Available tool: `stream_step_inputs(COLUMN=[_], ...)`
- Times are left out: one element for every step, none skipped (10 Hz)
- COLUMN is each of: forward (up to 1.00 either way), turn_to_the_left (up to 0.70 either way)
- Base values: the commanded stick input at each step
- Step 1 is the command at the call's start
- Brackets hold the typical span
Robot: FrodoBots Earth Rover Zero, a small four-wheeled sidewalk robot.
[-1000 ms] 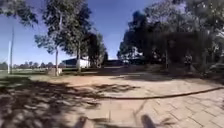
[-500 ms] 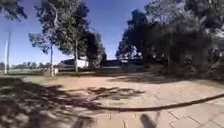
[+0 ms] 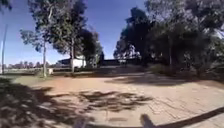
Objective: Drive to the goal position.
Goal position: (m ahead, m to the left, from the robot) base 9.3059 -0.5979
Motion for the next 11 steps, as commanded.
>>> stream_step_inputs(forward=[1.00, 1.00, 1.00, 1.00, 1.00, 1.00, 1.00, 1.00, 1.00, 1.00, 1.00], turn_to_the_left=[0.00, 0.00, 0.00, 0.00, 0.00, 0.00, 0.00, 0.00, 0.00, 0.00, 0.00])
